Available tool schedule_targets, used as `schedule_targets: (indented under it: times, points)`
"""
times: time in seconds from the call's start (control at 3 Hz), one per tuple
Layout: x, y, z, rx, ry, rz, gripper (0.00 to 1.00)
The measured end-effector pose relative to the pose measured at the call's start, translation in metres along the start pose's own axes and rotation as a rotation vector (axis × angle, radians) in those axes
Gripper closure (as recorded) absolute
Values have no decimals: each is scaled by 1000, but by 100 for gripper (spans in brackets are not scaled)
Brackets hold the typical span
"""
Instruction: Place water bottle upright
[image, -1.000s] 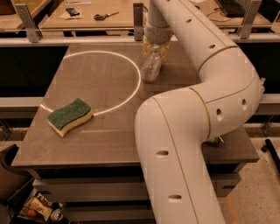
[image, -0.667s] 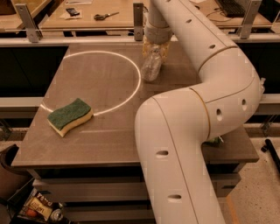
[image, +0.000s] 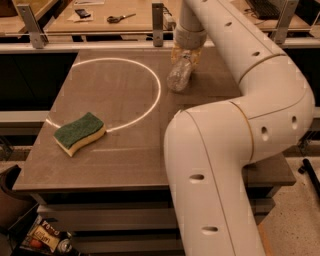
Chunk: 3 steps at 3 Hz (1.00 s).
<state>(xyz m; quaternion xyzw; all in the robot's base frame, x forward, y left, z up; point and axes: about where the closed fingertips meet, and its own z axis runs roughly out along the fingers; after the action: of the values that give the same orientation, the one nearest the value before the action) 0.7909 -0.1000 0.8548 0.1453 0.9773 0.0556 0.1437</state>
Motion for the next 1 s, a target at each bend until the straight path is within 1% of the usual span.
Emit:
schedule_targets:
  times: [0.33,0.67,1.0]
  points:
    - [-10,-27,-8,-14,-42,73,100]
    - [-21,-51,-16,-60,-95,150,100]
    - [-33,-74,-27,-113,-189,202,100]
